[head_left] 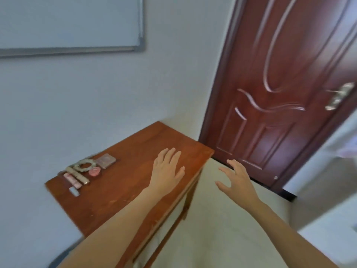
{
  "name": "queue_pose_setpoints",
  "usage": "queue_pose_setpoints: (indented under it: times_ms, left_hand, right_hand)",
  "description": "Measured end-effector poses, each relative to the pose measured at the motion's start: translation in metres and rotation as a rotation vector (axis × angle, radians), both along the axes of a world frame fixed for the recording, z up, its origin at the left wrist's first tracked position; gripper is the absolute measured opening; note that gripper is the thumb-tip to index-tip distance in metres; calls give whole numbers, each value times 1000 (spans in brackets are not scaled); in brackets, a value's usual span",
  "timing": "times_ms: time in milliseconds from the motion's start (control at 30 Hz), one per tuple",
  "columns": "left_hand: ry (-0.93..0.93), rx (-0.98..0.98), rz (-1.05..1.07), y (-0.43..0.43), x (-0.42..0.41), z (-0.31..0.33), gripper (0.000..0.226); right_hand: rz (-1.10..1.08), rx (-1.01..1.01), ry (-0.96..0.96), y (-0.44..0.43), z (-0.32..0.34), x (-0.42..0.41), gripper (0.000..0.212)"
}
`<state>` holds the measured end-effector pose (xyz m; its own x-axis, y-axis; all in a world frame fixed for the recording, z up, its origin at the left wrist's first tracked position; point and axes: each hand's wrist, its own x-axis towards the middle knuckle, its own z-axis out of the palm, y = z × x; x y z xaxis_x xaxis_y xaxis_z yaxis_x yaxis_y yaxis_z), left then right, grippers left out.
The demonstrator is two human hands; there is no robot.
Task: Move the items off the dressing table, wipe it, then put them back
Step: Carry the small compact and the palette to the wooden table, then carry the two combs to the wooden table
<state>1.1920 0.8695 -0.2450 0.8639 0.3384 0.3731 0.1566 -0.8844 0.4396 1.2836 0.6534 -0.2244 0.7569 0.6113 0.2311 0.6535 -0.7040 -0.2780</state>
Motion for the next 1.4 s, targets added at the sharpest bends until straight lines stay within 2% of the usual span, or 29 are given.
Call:
queue_pose_setpoints:
  times_ms: [233, 533, 833, 967, 1133, 1233, 1400]
  left_hand:
    - [-92, 53, -223, -130, 23, 31, 51]
    - [-132, -102, -547, -356, 22, 38, 48]
    - [-91, -79, -830, -507, 17, 44, 50]
    - [-81, -117, -836, -539, 39, 43, 45]
    - [-103, -187, -804, -575, 86, 45, 56]
    - [-92, -215, -776, -605, 124, 36, 47]
    - [-46, -285, -766, -665, 178, 16, 43]
  right_hand:
    - [-227, -7, -50, -154, 16, -46, 46]
    - [-589, 22, -15, -385, 15, -140, 44]
    - [-839, 70, -25, -504, 12, -196, 43]
    - [-873, 58, -24, -539, 13, -188, 43]
    - [-884, -1, -24, -582, 21, -146, 45]
    - [-900, -17, -15, -610, 25, -114, 45]
    - [-893, -70, 25, -665, 19, -61, 44]
